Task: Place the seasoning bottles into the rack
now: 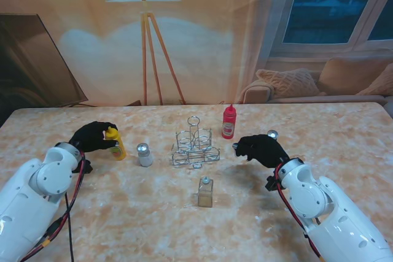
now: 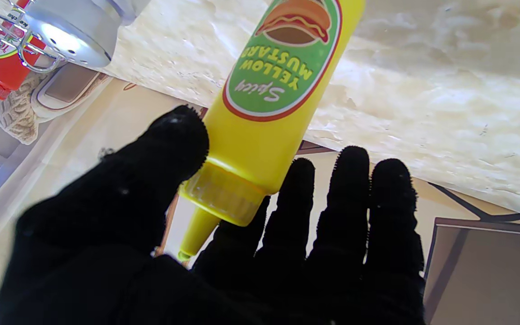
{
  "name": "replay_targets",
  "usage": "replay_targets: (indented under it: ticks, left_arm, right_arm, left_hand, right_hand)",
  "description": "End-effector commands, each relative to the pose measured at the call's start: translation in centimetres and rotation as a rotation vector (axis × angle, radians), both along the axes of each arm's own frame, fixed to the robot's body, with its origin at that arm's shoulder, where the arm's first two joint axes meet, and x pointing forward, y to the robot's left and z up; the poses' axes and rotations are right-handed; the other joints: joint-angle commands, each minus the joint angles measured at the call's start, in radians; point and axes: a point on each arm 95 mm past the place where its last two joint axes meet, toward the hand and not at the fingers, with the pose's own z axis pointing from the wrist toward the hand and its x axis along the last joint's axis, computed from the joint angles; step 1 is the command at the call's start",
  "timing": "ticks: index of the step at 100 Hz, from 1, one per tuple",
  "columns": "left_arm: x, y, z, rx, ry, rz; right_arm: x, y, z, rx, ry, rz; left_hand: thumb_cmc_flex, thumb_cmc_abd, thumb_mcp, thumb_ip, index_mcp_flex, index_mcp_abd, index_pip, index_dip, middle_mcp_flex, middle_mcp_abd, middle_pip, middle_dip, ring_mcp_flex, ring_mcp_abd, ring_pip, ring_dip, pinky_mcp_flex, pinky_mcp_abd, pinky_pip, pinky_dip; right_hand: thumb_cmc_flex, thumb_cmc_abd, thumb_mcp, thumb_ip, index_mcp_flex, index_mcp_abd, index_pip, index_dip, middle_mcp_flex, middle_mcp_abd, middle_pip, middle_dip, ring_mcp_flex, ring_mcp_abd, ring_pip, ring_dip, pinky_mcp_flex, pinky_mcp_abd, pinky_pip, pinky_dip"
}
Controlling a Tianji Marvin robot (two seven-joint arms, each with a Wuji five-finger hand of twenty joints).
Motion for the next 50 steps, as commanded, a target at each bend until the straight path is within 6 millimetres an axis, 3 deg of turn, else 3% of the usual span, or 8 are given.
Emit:
replay_targets:
  ticks: [1,13,19,23,33,35,43,50]
  left_arm:
    - [-0.05,-0.27,-0.29,-0.002,0.011,-0.002]
    - [-0.05,-0.29,-0.32,-0.001,0.010,0.000]
    - [-0.03,-0.31,-0.31,0.000,0.007,0.001]
    - [-0.01,-0.33,-0.27,0.000,0.003,0.001]
    - [0.01,-0.35,-0.15,-0.003,-0.004,-0.001]
    - [0.02,-0.35,-0.13,-0.004,-0.005,-0.001]
    - [0.04,-0.35,-0.02,-0.007,-0.009,-0.004]
    - [0.05,-0.35,0.08,-0.011,-0.009,-0.006]
  right_arm:
    - [-0.34,0.23,-0.47,-0.003,0.018,0.010]
    - [-0.35,0.24,-0.48,-0.003,0.019,0.009]
    - [-0.35,0.25,-0.48,-0.003,0.020,0.009]
    - [-0.35,0.25,-0.47,-0.003,0.020,0.009]
    - [-0.35,0.25,-0.46,-0.003,0.019,0.009]
    - [-0.35,0.25,-0.46,-0.003,0.019,0.009]
    - [-0.35,0.25,-0.45,-0.003,0.019,0.009]
    - [-0.34,0.26,-0.45,-0.002,0.019,0.009]
  left_hand:
    - [0.039,0.034,-0.005,0.000,0.045,-0.050,0.051,0.027,0.036,-0.036,0.019,0.017,0.034,-0.025,0.017,0.031,0.006,-0.004,0.018,0.028]
    - [0.087,0.051,-0.030,0.001,0.058,-0.084,0.125,0.063,0.069,-0.060,0.048,0.033,0.069,-0.038,0.033,0.057,0.025,-0.007,0.041,0.058]
    - [0.146,0.047,-0.088,-0.044,0.053,-0.101,0.174,0.110,0.087,-0.066,0.060,0.037,0.091,-0.044,0.043,0.071,0.038,-0.008,0.053,0.077]
    - [0.185,0.043,-0.123,-0.057,0.055,-0.112,0.195,0.123,0.099,-0.067,0.069,0.040,0.106,-0.048,0.054,0.081,0.047,-0.011,0.063,0.088]
    - [0.250,0.040,-0.190,-0.058,0.057,-0.131,0.251,0.129,0.127,-0.071,0.089,0.048,0.141,-0.055,0.078,0.102,0.071,-0.012,0.091,0.113]
    - [0.281,0.046,-0.236,-0.046,0.054,-0.134,0.282,0.110,0.133,-0.070,0.094,0.050,0.147,-0.054,0.085,0.113,0.075,-0.010,0.099,0.128]
    - [0.319,0.047,-0.264,-0.041,0.054,-0.137,0.316,0.104,0.150,-0.066,0.104,0.055,0.165,-0.050,0.100,0.125,0.079,-0.001,0.119,0.149]
    - [0.372,0.056,-0.325,-0.021,0.061,-0.159,0.392,0.077,0.196,-0.072,0.097,0.153,0.196,-0.057,0.123,0.142,0.101,-0.006,0.141,0.183]
  right_hand:
    - [0.018,0.006,-0.006,-0.013,0.009,-0.003,0.012,0.006,0.032,-0.005,0.015,0.035,0.018,-0.010,0.015,0.034,-0.005,0.008,0.016,-0.001]
    - [0.018,0.007,-0.007,-0.013,0.009,-0.004,0.012,0.006,0.032,-0.006,0.015,0.035,0.018,-0.008,0.015,0.034,-0.005,0.006,0.016,-0.002]
    - [0.018,0.008,-0.007,-0.013,0.010,-0.002,0.012,0.006,0.032,-0.005,0.015,0.035,0.018,-0.009,0.015,0.034,-0.006,0.008,0.016,-0.002]
    - [0.018,0.008,-0.007,-0.013,0.009,-0.004,0.011,0.006,0.032,-0.004,0.015,0.035,0.017,-0.008,0.015,0.034,-0.006,0.007,0.016,-0.001]
    - [0.017,0.008,-0.007,-0.013,0.009,-0.002,0.012,0.006,0.032,-0.005,0.015,0.035,0.018,-0.008,0.015,0.034,-0.004,0.006,0.017,-0.001]
    - [0.018,0.007,-0.007,-0.013,0.009,-0.002,0.012,0.006,0.031,-0.005,0.015,0.035,0.017,-0.008,0.015,0.034,-0.005,0.006,0.016,-0.001]
    - [0.018,0.008,-0.007,-0.013,0.009,-0.001,0.011,0.006,0.032,-0.005,0.016,0.035,0.018,-0.010,0.016,0.034,-0.004,0.007,0.016,-0.001]
    - [0.018,0.008,-0.007,-0.013,0.010,-0.001,0.012,0.006,0.033,-0.004,0.016,0.035,0.018,-0.008,0.016,0.034,-0.007,0.007,0.015,-0.002]
